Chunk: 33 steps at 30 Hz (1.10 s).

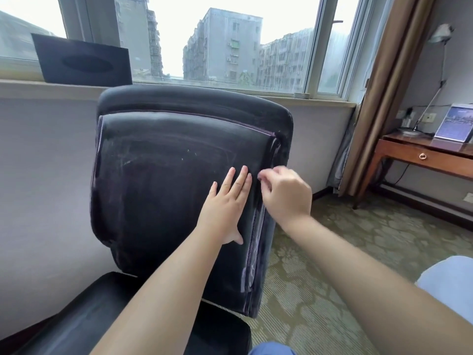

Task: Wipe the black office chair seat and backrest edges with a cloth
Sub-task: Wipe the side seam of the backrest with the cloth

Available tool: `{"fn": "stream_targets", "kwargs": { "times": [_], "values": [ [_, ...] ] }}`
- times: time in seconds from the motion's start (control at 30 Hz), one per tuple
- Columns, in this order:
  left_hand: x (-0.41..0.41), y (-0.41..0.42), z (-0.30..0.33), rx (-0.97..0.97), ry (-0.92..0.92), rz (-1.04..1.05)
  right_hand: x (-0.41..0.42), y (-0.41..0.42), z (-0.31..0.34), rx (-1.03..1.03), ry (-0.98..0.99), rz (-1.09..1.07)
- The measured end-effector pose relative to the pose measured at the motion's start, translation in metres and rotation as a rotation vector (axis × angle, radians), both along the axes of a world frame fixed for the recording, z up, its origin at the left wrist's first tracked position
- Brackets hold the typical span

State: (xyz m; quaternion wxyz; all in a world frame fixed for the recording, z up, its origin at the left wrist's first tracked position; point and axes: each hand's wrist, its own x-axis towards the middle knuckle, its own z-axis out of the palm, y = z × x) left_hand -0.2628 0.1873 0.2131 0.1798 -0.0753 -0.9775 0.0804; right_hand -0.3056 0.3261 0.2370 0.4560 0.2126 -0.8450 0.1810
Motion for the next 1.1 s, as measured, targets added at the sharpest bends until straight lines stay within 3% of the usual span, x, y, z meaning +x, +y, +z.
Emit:
{"fn": "stream_targets", "kwargs": {
  "times": [0.17, 0.3, 0.4, 0.63, 0.73, 0.8, 0.93, 1.03, 1.1],
  "values": [
    [0.0, 0.0, -0.002, 0.0, 0.004, -0.004, 0.018, 0.014, -0.042, 0.152, 0.046, 0.096],
    [0.001, 0.0, 0.001, -0.002, -0.001, -0.011, 0.0, 0.007, 0.006, 0.056, 0.048, -0.027],
    [0.002, 0.0, 0.003, 0.001, -0.011, -0.008, -0.014, -0.003, 0.032, -0.013, -0.086, -0.061],
    [0.002, 0.001, 0.004, -0.006, -0.017, 0.001, 0.018, 0.011, -0.042, 0.092, 0.017, 0.081],
    [0.004, 0.002, 0.006, -0.001, -0.025, 0.006, 0.013, 0.015, -0.026, 0.166, 0.045, 0.067],
    [0.005, 0.002, 0.008, 0.004, -0.045, 0.002, 0.004, 0.01, 0.002, 0.103, 0.037, -0.004],
    [0.008, 0.001, 0.015, 0.057, -0.081, -0.007, -0.013, -0.003, 0.037, 0.056, -0.096, -0.076],
    [0.008, -0.002, 0.017, 0.117, -0.077, -0.027, -0.001, -0.007, 0.007, -0.05, -0.003, -0.042],
    [0.009, -0.003, 0.018, 0.122, -0.077, -0.036, 0.01, -0.001, -0.024, -0.002, 0.053, -0.011]
  ]
}}
